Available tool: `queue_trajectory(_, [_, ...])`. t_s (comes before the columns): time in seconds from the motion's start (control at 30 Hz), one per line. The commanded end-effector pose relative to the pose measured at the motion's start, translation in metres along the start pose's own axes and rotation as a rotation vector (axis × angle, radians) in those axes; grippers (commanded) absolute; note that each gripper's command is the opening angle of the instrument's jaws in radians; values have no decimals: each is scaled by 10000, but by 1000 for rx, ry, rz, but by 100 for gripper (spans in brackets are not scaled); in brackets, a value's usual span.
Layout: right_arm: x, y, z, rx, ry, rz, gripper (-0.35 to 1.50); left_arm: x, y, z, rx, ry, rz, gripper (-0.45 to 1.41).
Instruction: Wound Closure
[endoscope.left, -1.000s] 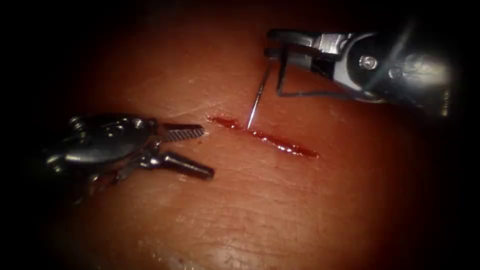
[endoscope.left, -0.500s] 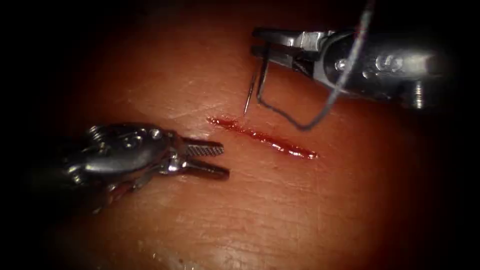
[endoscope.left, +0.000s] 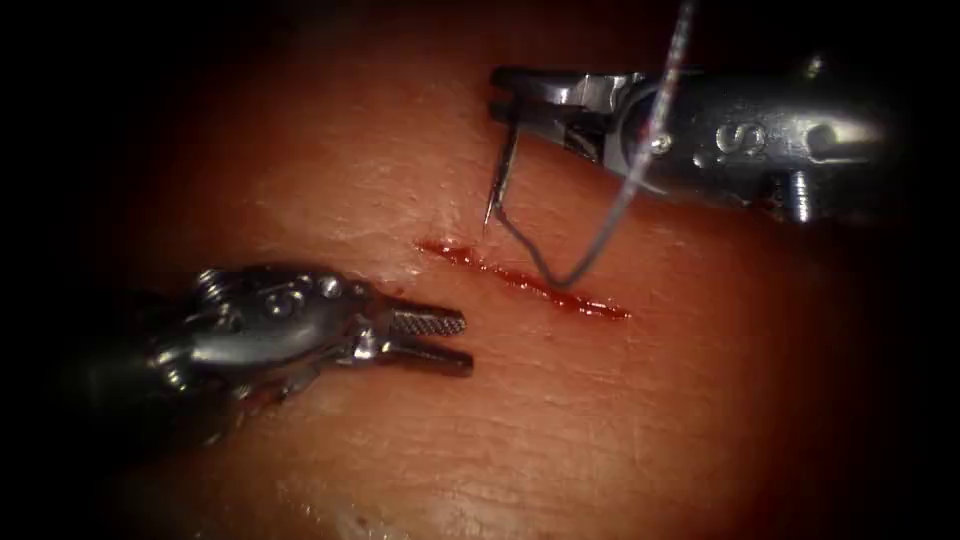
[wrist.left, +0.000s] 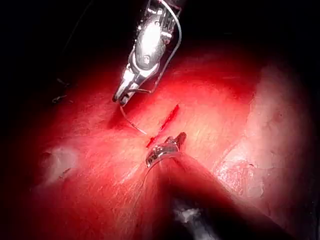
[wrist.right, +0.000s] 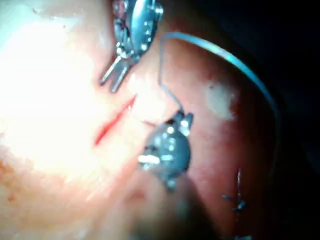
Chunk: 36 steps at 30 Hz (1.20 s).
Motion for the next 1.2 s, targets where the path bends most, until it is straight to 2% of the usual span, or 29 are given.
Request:
queue_trajectory(0.03, [0, 4, 7, -6, 0, -7, -35, 1, -4, 6, 0, 1, 1, 14])
queue_trajectory(0.33, [0, -6, 10, 0, -15, -69, -35, 1, -4, 6, 0, 1, 1, 12])
queue_trajectory(0.57, [8, -27, 19, 28, -41, -186, -35, 0, -4, 5, -1, 1, 2, 9])
queue_trajectory(0.67, [12, -38, 16, 11, -76, -245, -35, 0, -5, 4, -3, 0, 3, 7])
queue_trajectory(0.93, [23, -58, 12, 15, -89, -346, -35, -3, -10, 2, -6, -2, 7, 4])
queue_trajectory(1.2, [26, -68, 13, 11, -100, -377, -35, -6, -12, 4, -4, -2, 9, 0])
